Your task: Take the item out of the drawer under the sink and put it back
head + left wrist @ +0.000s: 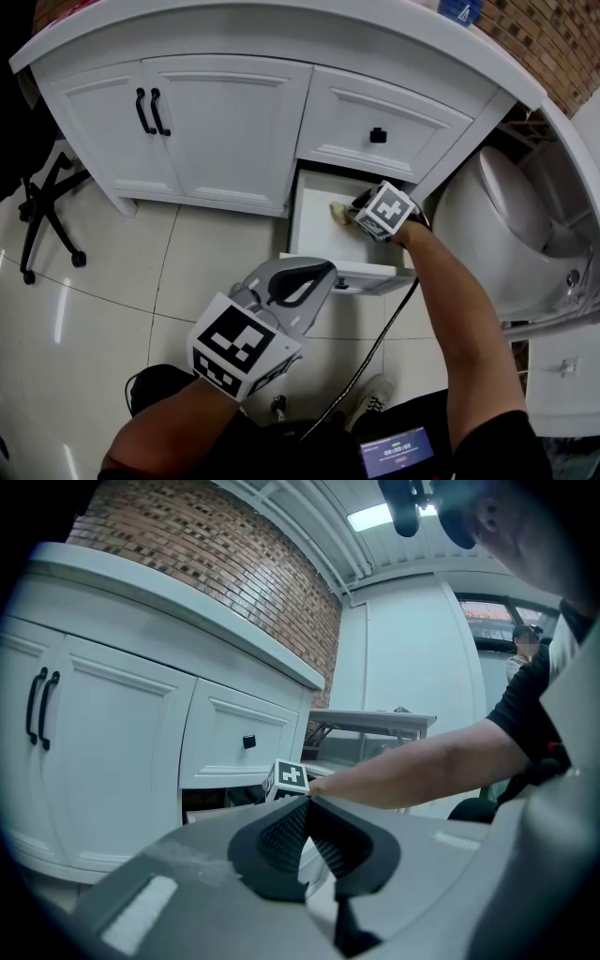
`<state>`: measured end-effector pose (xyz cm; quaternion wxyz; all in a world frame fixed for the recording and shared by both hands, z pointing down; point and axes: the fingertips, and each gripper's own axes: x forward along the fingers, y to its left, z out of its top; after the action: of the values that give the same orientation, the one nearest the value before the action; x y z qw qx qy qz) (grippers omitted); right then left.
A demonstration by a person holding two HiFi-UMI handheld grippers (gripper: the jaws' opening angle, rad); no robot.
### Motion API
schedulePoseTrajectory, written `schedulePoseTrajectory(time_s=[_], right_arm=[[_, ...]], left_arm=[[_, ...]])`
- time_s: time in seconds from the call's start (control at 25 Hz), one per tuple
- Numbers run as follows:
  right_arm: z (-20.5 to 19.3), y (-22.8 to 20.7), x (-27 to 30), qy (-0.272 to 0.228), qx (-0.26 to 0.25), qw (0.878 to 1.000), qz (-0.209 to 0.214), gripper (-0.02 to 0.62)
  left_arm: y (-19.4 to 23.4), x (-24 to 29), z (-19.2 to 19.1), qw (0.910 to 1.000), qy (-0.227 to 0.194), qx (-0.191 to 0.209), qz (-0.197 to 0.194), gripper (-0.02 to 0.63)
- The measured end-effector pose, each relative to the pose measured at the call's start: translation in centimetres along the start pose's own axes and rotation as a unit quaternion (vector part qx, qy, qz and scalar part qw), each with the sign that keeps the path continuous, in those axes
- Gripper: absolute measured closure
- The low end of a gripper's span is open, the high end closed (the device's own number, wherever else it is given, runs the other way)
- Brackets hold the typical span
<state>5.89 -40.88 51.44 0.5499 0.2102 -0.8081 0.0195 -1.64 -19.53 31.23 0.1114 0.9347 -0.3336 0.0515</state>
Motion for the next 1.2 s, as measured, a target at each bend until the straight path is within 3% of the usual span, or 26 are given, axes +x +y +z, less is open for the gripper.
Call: schedulePoseTrajectory(time_s=[0.4,0.56,0.96,1.2], right_arm=[[-1.2,0.1,0.8,0.013,0.03,0.999,0.006,0.545],[-0.5,-0.4,-0.1,-0.01,0.042,0.999,-0.006,0.58],[2.0,-0.5,-6.0,-0.076,0.05,0.995,-0.031,0.583],[3.1,1.0,-10.3,-0.121,0.042,0.99,-0.054,0.583]], left_arm=[[0.0,0.0,0.0,1.0,0.001,0.0,0.0,0.601],[0.2,-0.1,-0.2,1.0,0.001,0.001,0.001,0.601],[-0.7,0.1,-0.5,0.9998,0.01,0.016,-0.003,0.601],[-0.1,-0.5,-0.4,0.9997,0.006,0.015,0.016,0.601]])
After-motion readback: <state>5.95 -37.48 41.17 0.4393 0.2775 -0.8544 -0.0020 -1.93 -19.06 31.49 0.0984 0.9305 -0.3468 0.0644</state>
